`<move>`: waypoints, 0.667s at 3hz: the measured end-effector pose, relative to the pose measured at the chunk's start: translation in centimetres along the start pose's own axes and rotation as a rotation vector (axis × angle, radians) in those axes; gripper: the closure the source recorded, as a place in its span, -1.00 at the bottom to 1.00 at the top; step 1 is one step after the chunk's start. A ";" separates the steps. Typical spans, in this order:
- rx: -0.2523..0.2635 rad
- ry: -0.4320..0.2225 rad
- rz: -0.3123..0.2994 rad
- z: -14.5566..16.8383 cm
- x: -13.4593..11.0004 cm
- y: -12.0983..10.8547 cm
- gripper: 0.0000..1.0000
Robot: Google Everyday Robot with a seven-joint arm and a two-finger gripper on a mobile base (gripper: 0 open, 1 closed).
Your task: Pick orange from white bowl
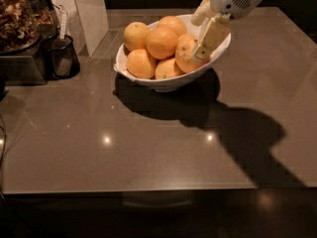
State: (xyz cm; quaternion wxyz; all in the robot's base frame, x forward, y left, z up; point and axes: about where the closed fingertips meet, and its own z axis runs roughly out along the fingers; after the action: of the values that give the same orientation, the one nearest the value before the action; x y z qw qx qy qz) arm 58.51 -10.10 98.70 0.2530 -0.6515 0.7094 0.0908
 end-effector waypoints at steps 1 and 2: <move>-0.056 -0.002 -0.001 1.7 -0.7 0.1 -0.38; -0.069 0.003 0.008 2.6 -0.9 -0.5 -0.32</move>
Offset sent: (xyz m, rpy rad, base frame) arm 0.0143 0.0181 -0.0220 -0.0158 0.1035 0.0279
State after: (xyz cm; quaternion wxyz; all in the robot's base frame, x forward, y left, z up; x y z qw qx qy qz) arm 59.63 -8.21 96.96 0.2287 -0.6573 0.7088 0.1152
